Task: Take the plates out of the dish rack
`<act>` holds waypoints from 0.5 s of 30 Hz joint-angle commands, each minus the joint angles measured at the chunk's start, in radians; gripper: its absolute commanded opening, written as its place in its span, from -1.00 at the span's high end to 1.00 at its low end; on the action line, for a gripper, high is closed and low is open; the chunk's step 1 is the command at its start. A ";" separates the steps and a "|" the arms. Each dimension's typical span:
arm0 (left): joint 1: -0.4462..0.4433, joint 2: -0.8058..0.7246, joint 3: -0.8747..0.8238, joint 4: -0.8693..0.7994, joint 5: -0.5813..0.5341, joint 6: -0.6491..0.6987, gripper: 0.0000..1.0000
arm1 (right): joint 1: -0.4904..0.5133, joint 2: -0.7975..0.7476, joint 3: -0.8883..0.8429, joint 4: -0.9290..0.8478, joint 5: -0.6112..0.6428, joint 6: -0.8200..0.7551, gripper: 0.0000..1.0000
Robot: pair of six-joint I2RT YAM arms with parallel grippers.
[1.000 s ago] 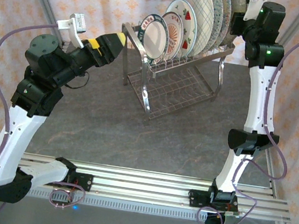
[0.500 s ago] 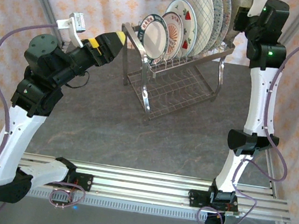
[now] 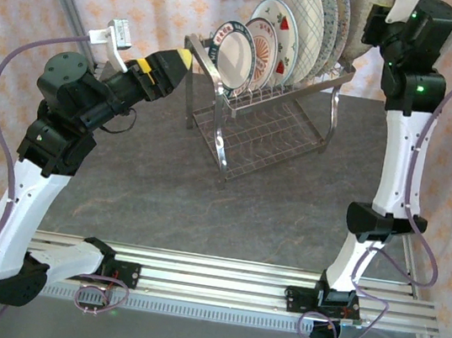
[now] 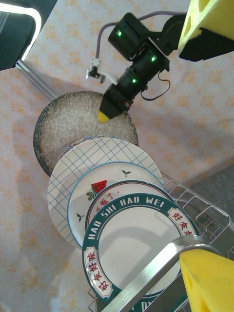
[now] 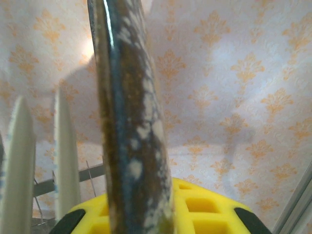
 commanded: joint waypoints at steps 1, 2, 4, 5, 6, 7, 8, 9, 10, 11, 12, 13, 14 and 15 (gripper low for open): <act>-0.015 -0.003 -0.003 0.053 0.023 -0.011 -0.98 | 0.005 -0.139 0.082 0.354 0.004 0.012 1.00; -0.016 -0.003 -0.003 0.055 0.023 -0.012 -0.98 | 0.004 -0.145 0.082 0.356 0.009 0.009 1.00; -0.019 -0.002 -0.003 0.056 0.023 -0.016 -0.98 | 0.003 -0.157 0.083 0.359 0.022 -0.001 1.00; -0.022 0.000 -0.003 0.058 0.024 -0.019 -0.98 | 0.003 -0.165 0.080 0.359 0.032 -0.007 1.00; -0.023 0.000 -0.003 0.061 0.026 -0.022 -0.98 | 0.003 -0.170 0.081 0.357 0.038 -0.014 1.00; -0.026 0.002 -0.002 0.064 0.028 -0.025 -0.98 | 0.003 -0.177 0.080 0.356 0.047 -0.019 1.00; -0.030 0.003 -0.002 0.066 0.030 -0.028 -0.98 | 0.003 -0.186 0.080 0.356 0.056 -0.027 1.00; -0.034 0.004 -0.002 0.067 0.029 -0.031 -0.98 | 0.003 -0.192 0.079 0.356 0.061 -0.031 1.00; -0.038 0.007 -0.001 0.071 0.031 -0.035 -0.98 | 0.003 -0.199 0.078 0.356 0.066 -0.037 1.00; -0.044 0.011 0.002 0.075 0.034 -0.042 -0.99 | 0.003 -0.206 0.078 0.356 0.071 -0.042 1.00; -0.051 0.017 0.007 0.076 0.039 -0.050 -0.98 | 0.003 -0.212 0.078 0.356 0.073 -0.045 1.00; -0.059 0.026 0.018 0.073 0.043 -0.060 -0.98 | 0.003 -0.219 0.078 0.354 0.078 -0.048 1.00; -0.070 0.038 0.029 0.068 0.044 -0.068 -0.98 | 0.003 -0.226 0.078 0.350 0.085 -0.049 1.00; -0.086 0.051 0.049 0.052 0.041 -0.076 -0.98 | 0.003 -0.235 0.076 0.345 0.094 -0.050 1.00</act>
